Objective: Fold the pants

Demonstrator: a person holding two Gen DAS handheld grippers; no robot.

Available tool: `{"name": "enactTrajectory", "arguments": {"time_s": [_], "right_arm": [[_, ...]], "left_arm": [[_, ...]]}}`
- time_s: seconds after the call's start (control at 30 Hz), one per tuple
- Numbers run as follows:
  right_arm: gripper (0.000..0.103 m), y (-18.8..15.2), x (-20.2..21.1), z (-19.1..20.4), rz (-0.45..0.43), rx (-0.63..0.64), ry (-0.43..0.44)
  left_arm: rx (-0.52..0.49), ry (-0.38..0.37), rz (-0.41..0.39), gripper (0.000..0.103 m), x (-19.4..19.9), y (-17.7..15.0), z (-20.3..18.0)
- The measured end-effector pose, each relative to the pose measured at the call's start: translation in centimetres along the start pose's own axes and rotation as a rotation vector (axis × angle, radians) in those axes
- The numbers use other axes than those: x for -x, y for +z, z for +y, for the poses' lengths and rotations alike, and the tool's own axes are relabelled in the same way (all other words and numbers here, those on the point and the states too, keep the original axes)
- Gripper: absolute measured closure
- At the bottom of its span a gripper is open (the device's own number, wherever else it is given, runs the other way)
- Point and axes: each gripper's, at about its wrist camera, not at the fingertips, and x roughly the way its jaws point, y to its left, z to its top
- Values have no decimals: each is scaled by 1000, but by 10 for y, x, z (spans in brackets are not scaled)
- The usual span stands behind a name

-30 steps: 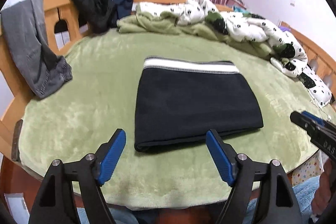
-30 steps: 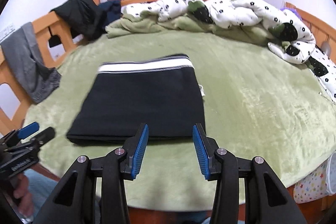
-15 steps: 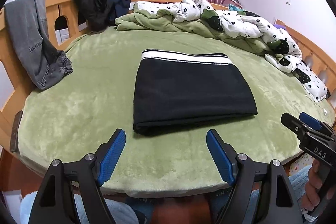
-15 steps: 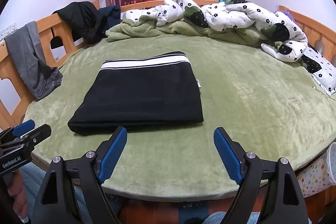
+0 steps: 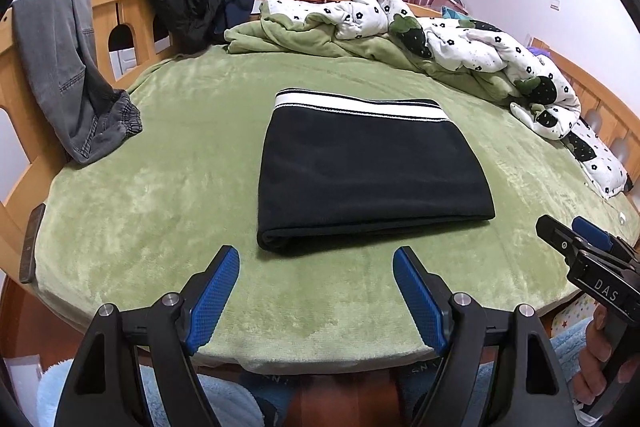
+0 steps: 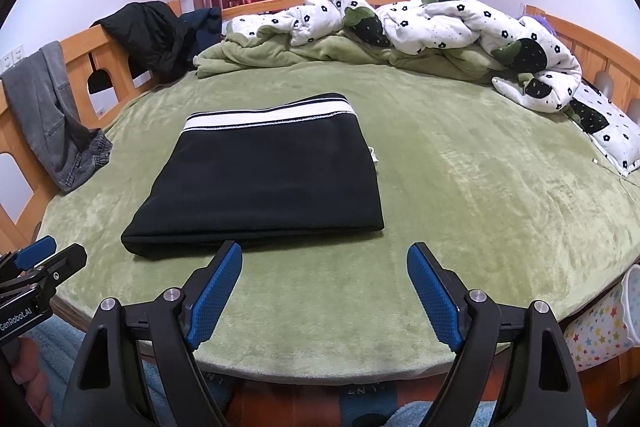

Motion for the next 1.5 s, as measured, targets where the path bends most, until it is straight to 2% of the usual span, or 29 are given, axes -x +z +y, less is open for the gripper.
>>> {"name": "enactTrajectory", "arguments": {"time_s": [1.5], "right_arm": [[19, 2, -2, -12, -9, -20, -21]], "left_arm": [[7, 9, -2, 25, -3, -2, 1]]}}
